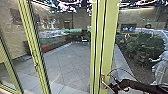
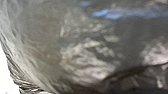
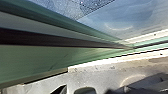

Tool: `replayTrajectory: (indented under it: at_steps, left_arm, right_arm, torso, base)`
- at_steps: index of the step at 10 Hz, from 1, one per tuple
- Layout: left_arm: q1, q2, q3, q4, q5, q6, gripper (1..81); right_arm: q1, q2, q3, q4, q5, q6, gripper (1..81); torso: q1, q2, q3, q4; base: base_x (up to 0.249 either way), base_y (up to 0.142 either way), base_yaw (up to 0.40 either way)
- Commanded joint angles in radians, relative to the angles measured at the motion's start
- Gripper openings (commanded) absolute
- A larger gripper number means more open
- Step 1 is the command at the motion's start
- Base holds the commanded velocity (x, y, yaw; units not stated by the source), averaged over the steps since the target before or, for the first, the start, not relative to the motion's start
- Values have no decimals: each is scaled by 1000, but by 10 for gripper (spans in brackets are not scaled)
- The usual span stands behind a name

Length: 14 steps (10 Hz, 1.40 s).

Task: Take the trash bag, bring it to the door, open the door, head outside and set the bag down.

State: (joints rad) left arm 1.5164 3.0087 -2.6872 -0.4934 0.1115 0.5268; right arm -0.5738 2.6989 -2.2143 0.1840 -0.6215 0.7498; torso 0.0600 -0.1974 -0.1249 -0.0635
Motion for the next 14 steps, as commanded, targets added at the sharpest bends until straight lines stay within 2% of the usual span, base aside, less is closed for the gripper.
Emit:
replayTrajectory:
  at_steps: [1, 2, 3, 6, 7, 9, 10, 11, 14]
  left_arm:
    - [-49, 4, 1, -1, 77, 10, 10]
    - [-49, 3, 1, 1, 77, 9, 10]
    - [-49, 1, 1, 1, 79, 7, 10]
    - [-47, -2, 1, -1, 86, 7, 10]
    - [-46, -3, 1, -1, 86, 7, 10]
    - [-44, -3, 1, -1, 86, 7, 10]
    - [-43, -3, 1, -1, 86, 7, 10]
    - [-38, -5, 1, -1, 86, 7, 10]
    - [-23, -17, 1, 1, 88, 7, 10]
  right_arm:
    - [-27, 18, 7, -57, -221, 2, 811]
    - [-25, 17, 6, -55, -219, 2, 811]
    - [-22, 11, 6, -54, -213, 2, 811]
    - [4, -17, 10, -43, -204, 3, 811]
    - [18, -25, 13, -43, -204, 3, 811]
    - [50, -41, 29, -34, -198, 0, 811]
    - [64, -60, 47, -32, -162, 2, 811]
    - [80, -80, 65, -31, -123, 3, 811]
    - [134, -106, 79, -26, -71, 0, 811]
  torso:
    - [0, 0, 0, 0]
    - [0, 0, -54, 0]
    - [0, 0, -66, 0]
    - [-2, -2, -147, 0]
    - [-3, -2, -104, 0]
    - [-3, -2, -144, -1]
    - [-4, -3, -152, -1]
    - [-4, -3, -153, -1]
    - [-4, -2, -154, -1]
  base:
    - [0, 0, 0]
    - [0, 0, 0]
    - [0, 0, 0]
    - [0, 0, 0]
    - [0, 0, 0]
    - [0, 0, 0]
    - [0, 0, 0]
    - [0, 0, 0]
    - [0, 0, 0]
